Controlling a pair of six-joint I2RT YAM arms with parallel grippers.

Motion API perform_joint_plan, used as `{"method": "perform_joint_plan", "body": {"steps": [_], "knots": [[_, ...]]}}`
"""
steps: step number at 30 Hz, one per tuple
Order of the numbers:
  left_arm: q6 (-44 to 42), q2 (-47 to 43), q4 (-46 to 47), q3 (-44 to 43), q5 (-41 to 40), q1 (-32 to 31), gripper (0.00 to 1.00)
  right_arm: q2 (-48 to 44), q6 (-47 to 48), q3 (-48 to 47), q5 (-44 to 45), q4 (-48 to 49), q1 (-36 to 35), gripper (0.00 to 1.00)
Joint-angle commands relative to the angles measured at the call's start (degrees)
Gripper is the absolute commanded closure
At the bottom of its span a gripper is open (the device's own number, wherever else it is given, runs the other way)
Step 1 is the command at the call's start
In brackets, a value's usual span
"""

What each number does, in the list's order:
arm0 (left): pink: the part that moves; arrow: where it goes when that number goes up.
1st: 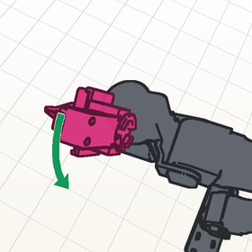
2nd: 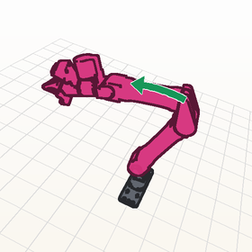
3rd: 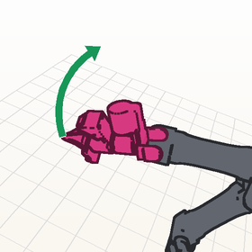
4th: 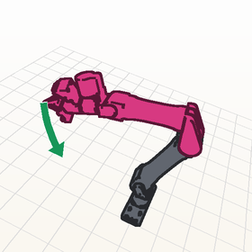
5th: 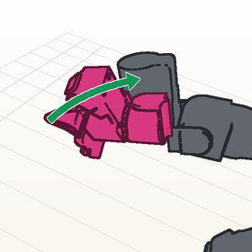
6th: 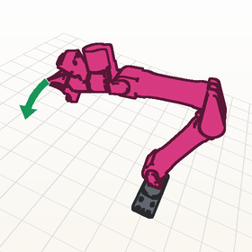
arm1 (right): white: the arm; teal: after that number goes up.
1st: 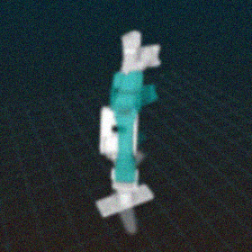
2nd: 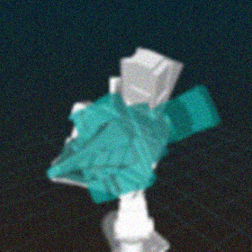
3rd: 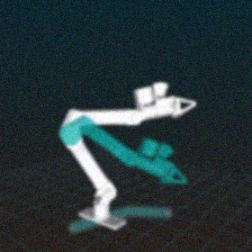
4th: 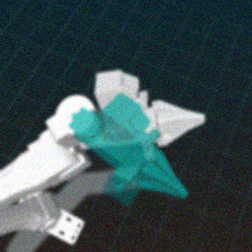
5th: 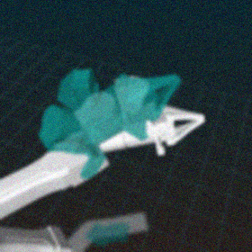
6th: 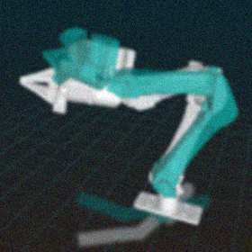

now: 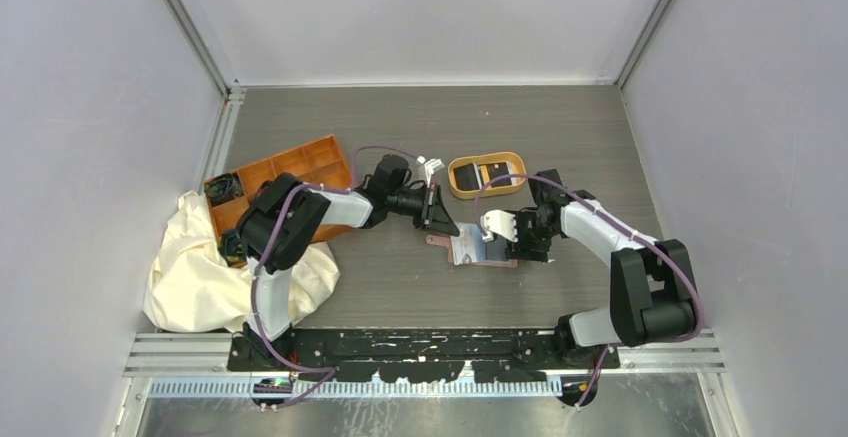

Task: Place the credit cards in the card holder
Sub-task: Insert the credit card into the card holder.

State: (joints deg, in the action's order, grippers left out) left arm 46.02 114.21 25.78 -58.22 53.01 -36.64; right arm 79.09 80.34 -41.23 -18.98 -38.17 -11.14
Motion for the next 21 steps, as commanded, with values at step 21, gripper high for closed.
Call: {"method": "perform_joint_plan", "body": {"steps": [21], "knots": [[-3.5,-1.1,-4.4,-0.1,-3.0,0.0,1.00,7.5,-6.4,-4.6,1.1,8.7,-10.9,0.48]]}}
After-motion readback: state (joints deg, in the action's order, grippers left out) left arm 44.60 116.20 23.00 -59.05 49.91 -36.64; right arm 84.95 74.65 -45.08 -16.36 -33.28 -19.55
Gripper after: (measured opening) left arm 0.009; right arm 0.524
